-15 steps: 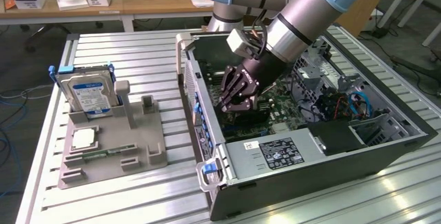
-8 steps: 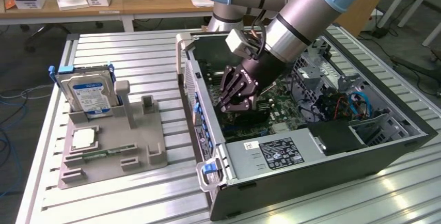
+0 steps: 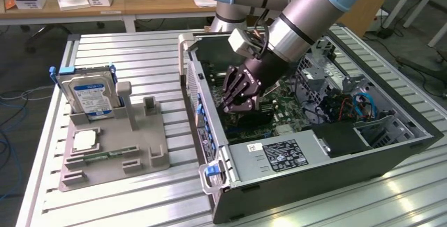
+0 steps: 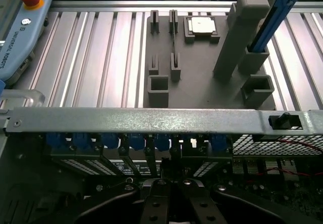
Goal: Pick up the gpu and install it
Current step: 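Press down on the gpu until it lock into place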
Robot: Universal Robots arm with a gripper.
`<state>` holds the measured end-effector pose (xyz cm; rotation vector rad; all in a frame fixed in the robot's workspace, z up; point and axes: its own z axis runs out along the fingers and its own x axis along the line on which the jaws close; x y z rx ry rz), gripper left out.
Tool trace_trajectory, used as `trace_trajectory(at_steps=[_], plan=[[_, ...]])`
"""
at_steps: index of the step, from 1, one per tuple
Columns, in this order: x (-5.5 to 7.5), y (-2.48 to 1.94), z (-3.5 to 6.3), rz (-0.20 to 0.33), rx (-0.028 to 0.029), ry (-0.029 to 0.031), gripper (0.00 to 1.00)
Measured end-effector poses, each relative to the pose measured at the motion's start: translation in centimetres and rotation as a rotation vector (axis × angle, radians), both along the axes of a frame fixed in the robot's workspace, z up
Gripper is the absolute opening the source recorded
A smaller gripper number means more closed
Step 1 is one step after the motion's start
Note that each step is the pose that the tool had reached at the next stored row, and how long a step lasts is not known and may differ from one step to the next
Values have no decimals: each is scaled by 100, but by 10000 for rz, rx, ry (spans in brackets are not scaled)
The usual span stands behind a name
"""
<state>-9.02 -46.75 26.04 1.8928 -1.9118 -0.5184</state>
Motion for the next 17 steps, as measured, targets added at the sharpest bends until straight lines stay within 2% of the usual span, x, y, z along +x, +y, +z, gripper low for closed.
trace_trajectory(at_steps=[3,17], plan=[[18,-2,-6,-7,9,28,10],[279,12,-35,-3,4,211,10]])
